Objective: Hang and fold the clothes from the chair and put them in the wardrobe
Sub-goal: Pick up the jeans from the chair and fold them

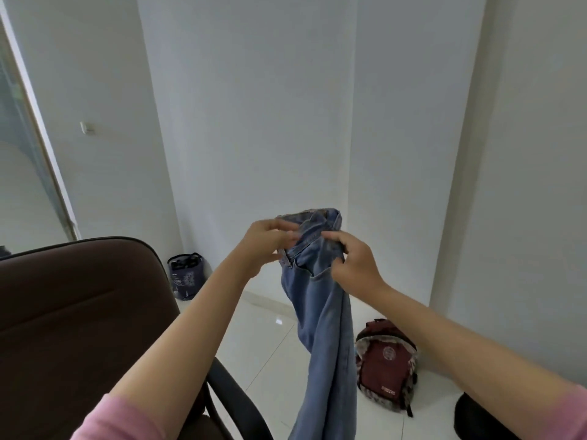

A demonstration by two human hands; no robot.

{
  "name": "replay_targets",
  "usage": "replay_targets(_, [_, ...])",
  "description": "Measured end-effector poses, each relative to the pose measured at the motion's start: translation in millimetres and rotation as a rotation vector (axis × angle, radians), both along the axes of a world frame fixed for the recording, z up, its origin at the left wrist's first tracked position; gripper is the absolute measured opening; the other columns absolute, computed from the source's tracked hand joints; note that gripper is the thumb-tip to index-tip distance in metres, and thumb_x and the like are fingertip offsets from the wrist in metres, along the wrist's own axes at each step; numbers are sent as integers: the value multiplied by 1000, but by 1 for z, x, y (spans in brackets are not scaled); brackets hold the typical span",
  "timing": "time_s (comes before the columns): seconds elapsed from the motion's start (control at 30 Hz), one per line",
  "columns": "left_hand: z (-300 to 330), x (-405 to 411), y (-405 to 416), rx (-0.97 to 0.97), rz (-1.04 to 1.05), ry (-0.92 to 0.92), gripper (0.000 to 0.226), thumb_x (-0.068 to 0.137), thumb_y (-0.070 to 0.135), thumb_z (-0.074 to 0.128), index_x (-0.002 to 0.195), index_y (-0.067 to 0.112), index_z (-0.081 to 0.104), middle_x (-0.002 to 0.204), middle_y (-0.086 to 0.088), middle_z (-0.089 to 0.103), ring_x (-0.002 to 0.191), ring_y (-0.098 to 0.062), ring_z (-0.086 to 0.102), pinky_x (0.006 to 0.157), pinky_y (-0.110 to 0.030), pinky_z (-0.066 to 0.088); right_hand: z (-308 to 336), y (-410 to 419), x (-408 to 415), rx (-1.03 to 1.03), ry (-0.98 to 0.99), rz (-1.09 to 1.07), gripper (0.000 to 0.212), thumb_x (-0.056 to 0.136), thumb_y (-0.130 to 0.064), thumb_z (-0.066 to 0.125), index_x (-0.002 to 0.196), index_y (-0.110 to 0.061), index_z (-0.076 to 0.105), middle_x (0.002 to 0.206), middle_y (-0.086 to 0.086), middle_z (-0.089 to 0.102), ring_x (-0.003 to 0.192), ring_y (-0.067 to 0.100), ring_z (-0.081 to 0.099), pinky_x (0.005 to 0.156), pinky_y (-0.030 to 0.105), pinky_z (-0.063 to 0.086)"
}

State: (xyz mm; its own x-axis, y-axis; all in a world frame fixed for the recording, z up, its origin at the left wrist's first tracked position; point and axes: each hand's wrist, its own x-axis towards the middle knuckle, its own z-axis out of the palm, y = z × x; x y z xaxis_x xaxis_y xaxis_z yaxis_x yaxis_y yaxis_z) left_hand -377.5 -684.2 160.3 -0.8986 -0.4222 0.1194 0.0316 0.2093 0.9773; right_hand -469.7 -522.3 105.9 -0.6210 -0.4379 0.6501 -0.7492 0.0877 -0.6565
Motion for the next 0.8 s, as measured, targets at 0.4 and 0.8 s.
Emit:
replay_targets(0.4, [-78, 22, -31, 222, -222, 2, 31, 67, 9, 71, 91, 27, 78, 122, 7, 61, 127, -15, 45, 107, -39, 31, 141, -15, -10, -290, -83, 207, 57, 70, 28, 42, 108, -9, 64, 97, 9, 68, 79, 20, 65, 70, 31, 57])
replay_targets(0.8, [-32, 5, -16, 225, -209, 203, 46, 75, -13, 65, 116, 10, 66, 107, -1, 71, 93, -14, 68, 77, -22, 56, 146, 47, -73, -47, -131, 206, 66, 65, 8, 78, 120, -20, 53, 127, 12, 55, 113, 24, 59, 94, 39, 52])
